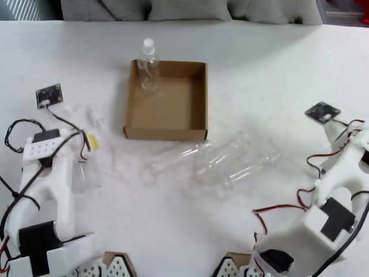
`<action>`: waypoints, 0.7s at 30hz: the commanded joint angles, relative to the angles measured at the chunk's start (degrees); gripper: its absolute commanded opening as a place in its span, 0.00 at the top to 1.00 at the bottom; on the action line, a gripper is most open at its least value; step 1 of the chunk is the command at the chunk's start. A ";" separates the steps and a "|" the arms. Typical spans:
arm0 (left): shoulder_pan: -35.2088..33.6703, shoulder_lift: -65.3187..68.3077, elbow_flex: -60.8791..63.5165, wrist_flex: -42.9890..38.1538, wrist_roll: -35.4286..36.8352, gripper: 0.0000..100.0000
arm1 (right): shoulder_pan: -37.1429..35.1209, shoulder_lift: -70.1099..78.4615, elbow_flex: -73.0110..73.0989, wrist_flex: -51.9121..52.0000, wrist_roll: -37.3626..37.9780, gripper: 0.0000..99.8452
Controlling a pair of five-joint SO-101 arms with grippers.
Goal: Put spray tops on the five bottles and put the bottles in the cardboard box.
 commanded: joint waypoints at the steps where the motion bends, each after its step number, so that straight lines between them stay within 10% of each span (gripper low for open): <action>1: 0.66 -3.03 -0.18 -1.05 0.09 0.98 | 3.03 -9.45 -1.41 6.11 -11.69 0.86; 9: 0.75 -3.03 -0.18 -1.05 0.09 0.98 | 11.03 -11.65 2.64 10.68 -31.91 0.96; 21: 0.57 -3.03 -0.18 -0.97 0.09 0.98 | 10.59 -10.95 21.01 -15.60 -46.51 0.98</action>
